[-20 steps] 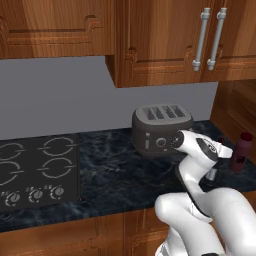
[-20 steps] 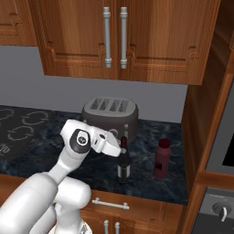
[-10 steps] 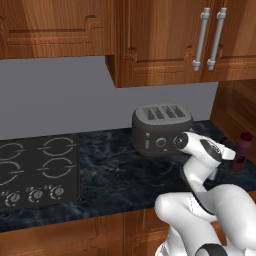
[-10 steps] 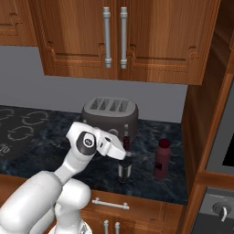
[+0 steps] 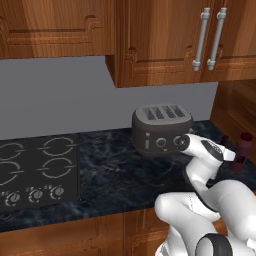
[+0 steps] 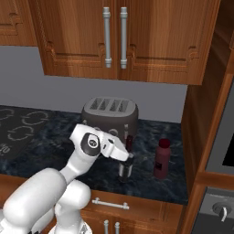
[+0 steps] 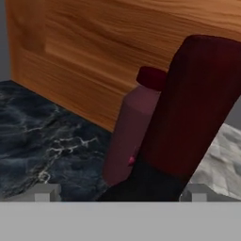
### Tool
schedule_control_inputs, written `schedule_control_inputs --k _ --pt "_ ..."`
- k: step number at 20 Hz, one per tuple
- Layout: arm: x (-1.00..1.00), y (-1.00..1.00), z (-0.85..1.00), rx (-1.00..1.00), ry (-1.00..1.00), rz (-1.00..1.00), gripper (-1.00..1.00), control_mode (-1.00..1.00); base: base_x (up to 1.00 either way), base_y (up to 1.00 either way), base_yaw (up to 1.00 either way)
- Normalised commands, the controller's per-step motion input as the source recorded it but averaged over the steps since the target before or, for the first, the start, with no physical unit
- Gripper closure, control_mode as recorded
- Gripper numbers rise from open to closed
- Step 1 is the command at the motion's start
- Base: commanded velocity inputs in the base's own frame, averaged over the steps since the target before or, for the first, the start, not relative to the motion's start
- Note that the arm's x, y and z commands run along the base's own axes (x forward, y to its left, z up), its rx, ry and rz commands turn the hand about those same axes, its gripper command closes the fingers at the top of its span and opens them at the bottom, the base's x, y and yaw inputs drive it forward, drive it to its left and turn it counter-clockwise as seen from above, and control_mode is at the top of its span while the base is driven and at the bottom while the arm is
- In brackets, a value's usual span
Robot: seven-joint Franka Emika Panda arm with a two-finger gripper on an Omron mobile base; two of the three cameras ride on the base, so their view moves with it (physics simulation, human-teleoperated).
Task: There is a wine glass and glass cup on the dining counter. Place the wine bottle next to the wine glass and the juice bottle next to the glass cup.
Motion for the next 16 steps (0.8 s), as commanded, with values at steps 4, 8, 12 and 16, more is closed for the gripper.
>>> schedule_control_inputs --k 4,8,12,16 --pt "0.01 -0.02 -0.19 0.00 -0.01 0.10 1.00 -1.00 0.00 0.00 0.00" --pt "0.00 0.00 -0.14 0.00 -0.01 0.16 1.00 -1.00 0.00 0.00 0.00" --pt "-0.08 -0.07 -0.12 0.00 0.00 0.18 1.00 -1.00 0.00 0.00 0.00" --pt "-0.10 -0.02 -0.13 0.00 0.00 0.18 1.00 -1.00 0.00 0.00 0.00"
